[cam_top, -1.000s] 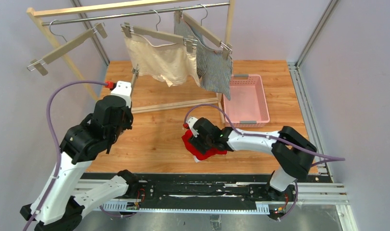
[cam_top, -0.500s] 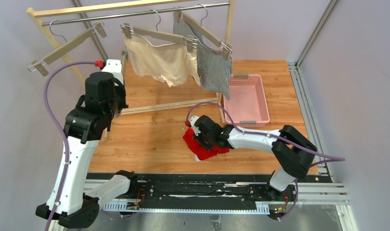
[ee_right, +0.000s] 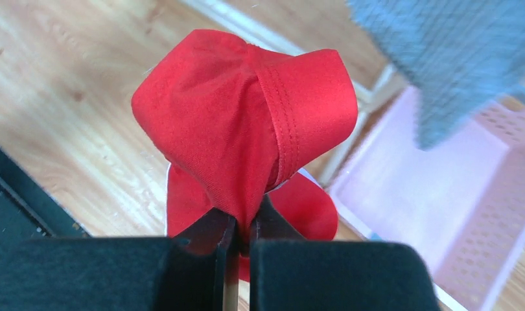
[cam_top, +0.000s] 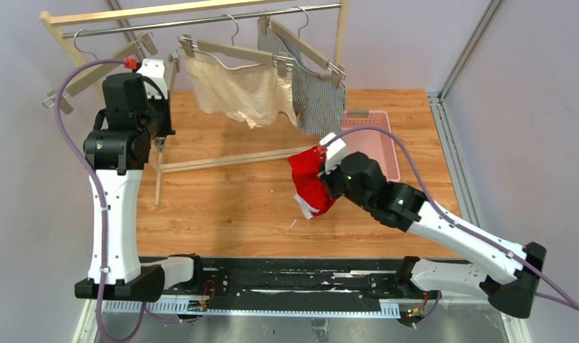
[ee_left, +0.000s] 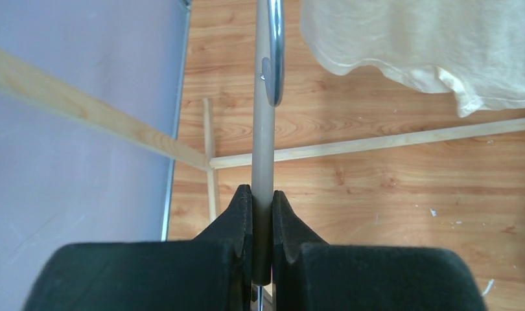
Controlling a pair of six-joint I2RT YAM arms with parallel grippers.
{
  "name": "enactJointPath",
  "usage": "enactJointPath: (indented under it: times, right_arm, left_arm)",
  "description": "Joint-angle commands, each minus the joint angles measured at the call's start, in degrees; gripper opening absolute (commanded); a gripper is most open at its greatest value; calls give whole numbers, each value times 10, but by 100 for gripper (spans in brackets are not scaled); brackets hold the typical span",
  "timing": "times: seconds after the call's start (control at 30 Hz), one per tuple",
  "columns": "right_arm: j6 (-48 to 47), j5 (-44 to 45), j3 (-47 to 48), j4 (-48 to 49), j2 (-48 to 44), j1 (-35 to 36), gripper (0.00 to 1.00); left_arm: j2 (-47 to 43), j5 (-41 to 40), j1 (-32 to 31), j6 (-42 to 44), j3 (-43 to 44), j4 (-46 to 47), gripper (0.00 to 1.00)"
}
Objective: Remove the underwear clipped to the hanger
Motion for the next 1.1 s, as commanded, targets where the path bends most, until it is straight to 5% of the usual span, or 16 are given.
enactJointPath:
  times: [0.0, 0.2, 0.5, 1.07]
  right_arm:
    - [0, 141, 28, -55, -52, -27, 1]
    - [1, 213, 59, -60, -73, -113, 1]
    - [30, 36, 97, -3, -9, -319, 1]
    - [35, -18, 86, 77, 159, -364, 0]
  left_arm:
    - [23, 70, 13, 22, 61, -9, 0]
    - [75, 136, 53, 20, 120, -18, 0]
    - [123, 229, 113, 13, 203, -37, 0]
    - [85, 239, 114, 18, 213, -36, 0]
